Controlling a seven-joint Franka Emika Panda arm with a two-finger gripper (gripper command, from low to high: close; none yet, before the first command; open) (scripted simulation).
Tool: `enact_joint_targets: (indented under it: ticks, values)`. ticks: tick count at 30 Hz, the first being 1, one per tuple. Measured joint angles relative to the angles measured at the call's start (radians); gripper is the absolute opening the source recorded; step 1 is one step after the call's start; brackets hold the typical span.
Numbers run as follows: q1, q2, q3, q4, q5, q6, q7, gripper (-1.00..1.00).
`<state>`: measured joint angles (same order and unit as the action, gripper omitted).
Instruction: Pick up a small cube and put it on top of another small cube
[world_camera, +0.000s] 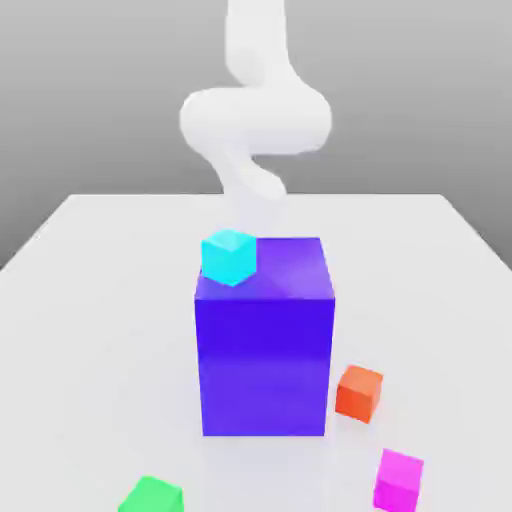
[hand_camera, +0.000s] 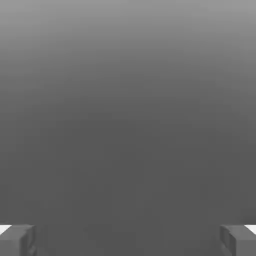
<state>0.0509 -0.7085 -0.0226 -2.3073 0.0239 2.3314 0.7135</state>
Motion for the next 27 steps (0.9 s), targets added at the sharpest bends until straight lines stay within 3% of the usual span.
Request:
enact_joint_targets:
  ticks: [9,17,22,27]
  values:
    - [0.169,0.334,-0.062,-0.026,0.088,0.112,-0.316,0.0]
    - [0.261,0.624,-0.051,-0.049,0.143,0.211,-0.576,0.0]
    - [0.303,0.8,-0.032,-0.065,0.122,0.278,-0.7,0.0]
    - [0.329,0.97,-0.022,-0.083,0.037,0.348,-0.777,0.0]
